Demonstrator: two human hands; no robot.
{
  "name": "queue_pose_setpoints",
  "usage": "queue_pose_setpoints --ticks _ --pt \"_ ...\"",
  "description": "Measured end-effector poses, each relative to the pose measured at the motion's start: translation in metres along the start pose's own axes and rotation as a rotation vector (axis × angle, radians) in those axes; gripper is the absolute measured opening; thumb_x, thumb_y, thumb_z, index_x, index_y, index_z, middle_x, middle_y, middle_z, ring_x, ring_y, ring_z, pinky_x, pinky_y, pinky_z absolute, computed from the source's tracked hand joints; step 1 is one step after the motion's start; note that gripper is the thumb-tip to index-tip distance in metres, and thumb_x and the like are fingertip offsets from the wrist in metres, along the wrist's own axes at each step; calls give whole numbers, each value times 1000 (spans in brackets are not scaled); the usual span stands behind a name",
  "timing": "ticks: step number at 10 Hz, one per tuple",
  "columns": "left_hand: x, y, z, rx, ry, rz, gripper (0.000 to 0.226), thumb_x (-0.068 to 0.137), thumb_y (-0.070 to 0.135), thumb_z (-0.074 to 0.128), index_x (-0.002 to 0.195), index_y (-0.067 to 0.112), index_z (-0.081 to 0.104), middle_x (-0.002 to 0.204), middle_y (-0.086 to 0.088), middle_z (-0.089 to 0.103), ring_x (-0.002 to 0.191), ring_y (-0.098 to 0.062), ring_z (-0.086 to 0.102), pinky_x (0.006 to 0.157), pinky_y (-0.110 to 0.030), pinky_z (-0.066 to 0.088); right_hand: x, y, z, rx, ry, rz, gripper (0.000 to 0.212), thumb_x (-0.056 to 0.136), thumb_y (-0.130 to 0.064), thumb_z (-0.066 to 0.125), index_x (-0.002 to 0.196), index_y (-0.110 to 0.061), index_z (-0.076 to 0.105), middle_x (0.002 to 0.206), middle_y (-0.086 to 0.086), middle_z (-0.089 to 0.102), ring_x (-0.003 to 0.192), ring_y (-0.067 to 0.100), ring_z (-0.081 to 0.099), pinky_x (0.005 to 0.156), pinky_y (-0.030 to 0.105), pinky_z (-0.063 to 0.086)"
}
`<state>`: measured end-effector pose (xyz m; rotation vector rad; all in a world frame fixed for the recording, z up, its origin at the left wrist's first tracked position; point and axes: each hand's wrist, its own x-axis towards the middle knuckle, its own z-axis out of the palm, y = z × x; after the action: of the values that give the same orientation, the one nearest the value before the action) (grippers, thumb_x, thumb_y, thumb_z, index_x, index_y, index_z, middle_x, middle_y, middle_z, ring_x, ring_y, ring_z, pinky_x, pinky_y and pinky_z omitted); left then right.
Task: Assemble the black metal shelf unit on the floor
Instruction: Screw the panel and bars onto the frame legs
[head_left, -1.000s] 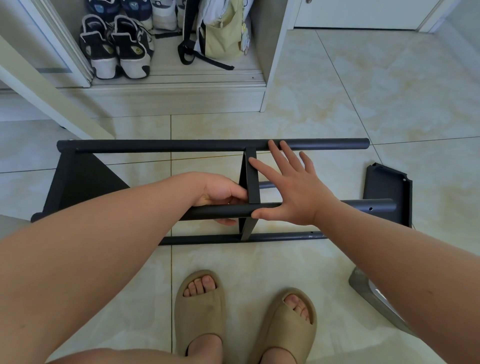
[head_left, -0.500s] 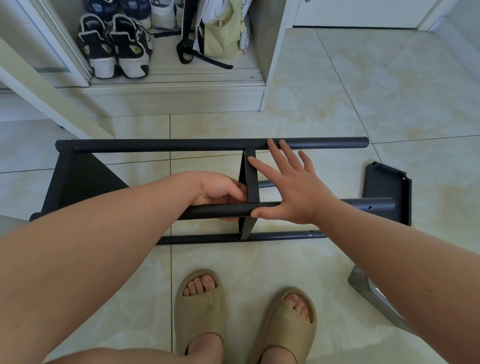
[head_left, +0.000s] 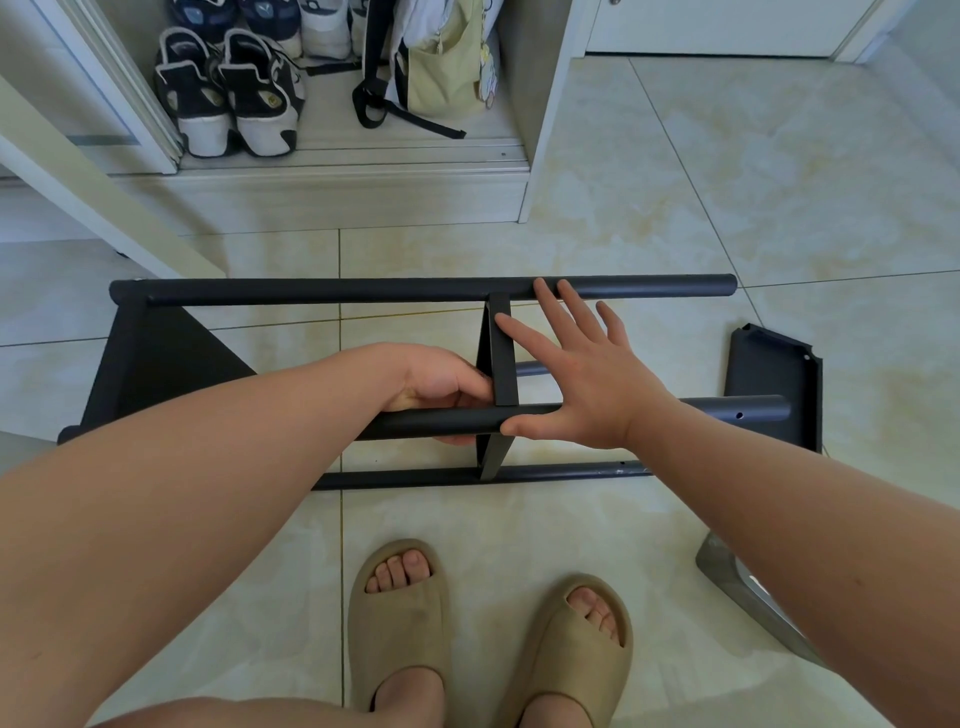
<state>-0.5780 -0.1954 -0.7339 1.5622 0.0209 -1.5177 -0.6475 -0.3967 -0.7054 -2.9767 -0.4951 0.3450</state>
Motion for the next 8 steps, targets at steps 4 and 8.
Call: queue_pose_setpoints --ticks 4,8 --pt "1 -3 -5 -85 -42 30 22 93 3 54 85 15 71 93 -9 72 86 -21 67 96 -42 50 0 1 1 4 5 -1 108 67 -97 26 158 -47 -3 168 2 -19 154 25 -22 124 57 -3" --pt "0 0 1 -3 38 -8 14 97 13 56 101 12 69 93 -7 70 89 -20 64 94 -38 52 0 0 1 3 2 2 109 66 -97 25 158 -47 -3 168 3 -19 154 25 -22 124 57 -3"
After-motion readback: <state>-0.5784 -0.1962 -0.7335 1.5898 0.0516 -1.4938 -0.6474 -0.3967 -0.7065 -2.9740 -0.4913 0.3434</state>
